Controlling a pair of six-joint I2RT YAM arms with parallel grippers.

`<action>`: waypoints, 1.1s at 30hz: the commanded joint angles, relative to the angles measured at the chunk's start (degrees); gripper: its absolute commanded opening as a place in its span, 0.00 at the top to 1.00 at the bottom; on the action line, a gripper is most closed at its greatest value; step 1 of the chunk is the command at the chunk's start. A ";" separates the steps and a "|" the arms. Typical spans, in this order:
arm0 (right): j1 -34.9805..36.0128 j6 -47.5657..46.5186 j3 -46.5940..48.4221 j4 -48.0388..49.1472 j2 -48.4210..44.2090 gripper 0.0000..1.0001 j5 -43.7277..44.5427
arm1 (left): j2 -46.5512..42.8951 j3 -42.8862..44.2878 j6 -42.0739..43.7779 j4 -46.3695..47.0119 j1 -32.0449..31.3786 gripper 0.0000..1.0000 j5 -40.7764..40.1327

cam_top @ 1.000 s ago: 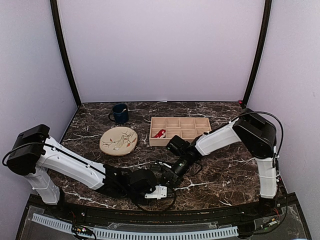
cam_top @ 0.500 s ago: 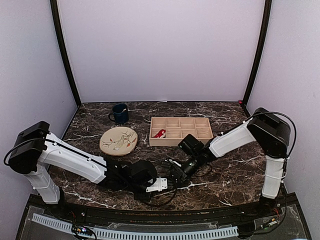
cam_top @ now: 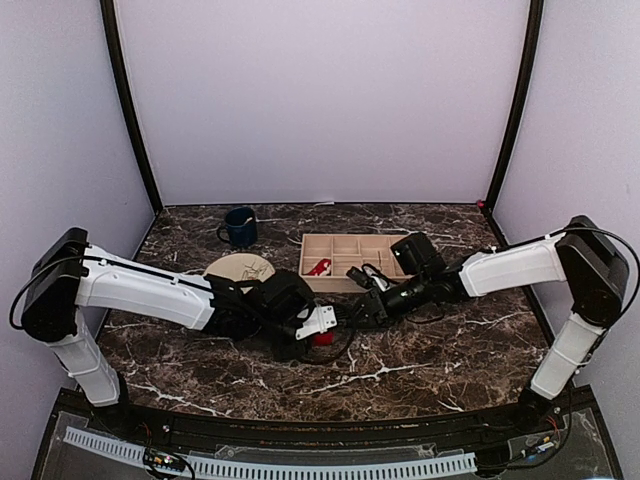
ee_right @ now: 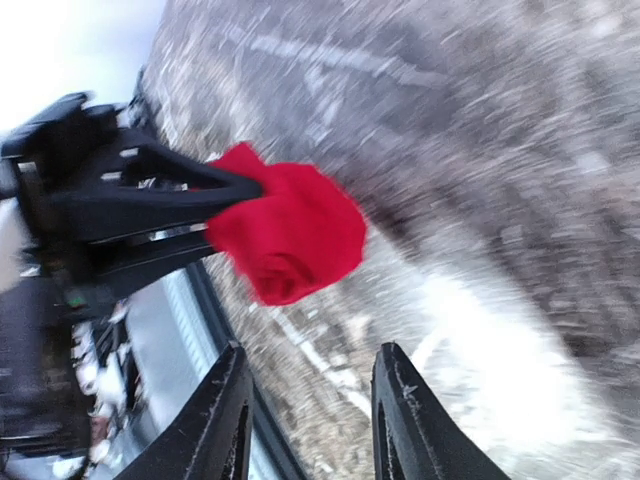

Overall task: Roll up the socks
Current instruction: Pick up the sock from the center of the board, then place the sock in the storage box.

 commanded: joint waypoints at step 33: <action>-9.45 -3.12 -8.53 2.17 -14.58 0.62 30.87 | 27.45 45.77 15.39 3.79 16.05 1.00 -1.20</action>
